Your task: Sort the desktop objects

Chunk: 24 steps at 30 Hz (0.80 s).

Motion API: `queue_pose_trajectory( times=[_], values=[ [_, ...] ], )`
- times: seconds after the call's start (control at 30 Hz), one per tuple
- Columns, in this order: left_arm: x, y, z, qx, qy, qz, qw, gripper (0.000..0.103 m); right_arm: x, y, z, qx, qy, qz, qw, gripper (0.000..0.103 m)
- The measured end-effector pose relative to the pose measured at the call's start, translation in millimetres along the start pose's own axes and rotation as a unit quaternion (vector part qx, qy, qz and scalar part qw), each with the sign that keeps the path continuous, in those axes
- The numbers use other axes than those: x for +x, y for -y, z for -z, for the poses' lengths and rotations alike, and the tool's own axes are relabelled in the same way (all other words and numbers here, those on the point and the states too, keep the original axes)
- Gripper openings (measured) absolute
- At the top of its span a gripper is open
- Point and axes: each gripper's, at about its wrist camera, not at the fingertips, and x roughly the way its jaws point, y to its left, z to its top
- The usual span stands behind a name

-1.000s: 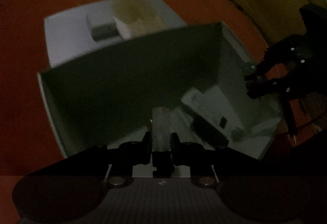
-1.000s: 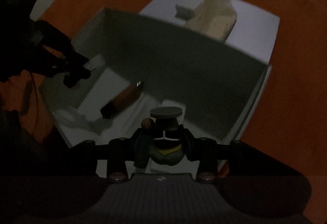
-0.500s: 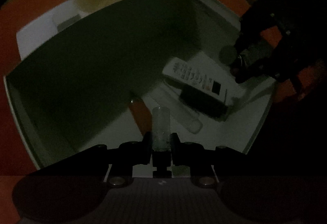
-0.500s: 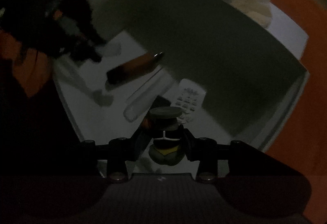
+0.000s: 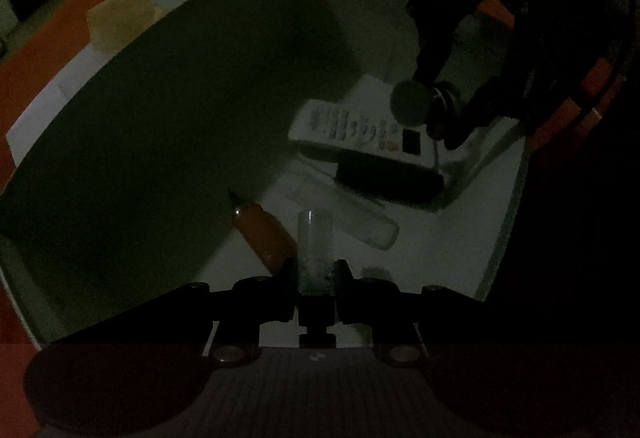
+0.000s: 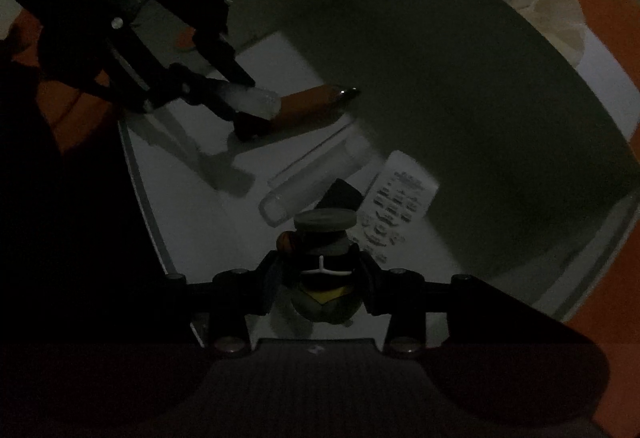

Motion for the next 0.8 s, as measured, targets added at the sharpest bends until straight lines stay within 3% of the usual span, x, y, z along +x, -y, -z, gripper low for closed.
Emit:
queue_pose_trajectory(
  times=[0.23,0.4,0.53,0.8],
  values=[
    [13.4,-8.2,-3.5,-0.015,-0.022,0.004,0.9996,0.016,11.6,12.0,-12.2,-0.007,-0.018,0.014,1.0,0.043],
    [25.8,-20.7,-11.0,-0.06,-0.055,0.011,0.9966,0.016,26.6,14.7,-13.8,-0.001,-0.047,0.029,0.998,0.043],
    [30.0,-17.8,-16.2,-0.059,-0.056,0.014,0.9966,0.016,35.2,16.7,-12.0,0.022,-0.07,0.013,0.997,0.043],
    [42.0,-12.4,-16.4,-0.063,-0.07,0.015,0.9955,0.016,42.5,6.0,-8.6,0.004,-0.073,0.025,0.997,0.043]
  ],
)
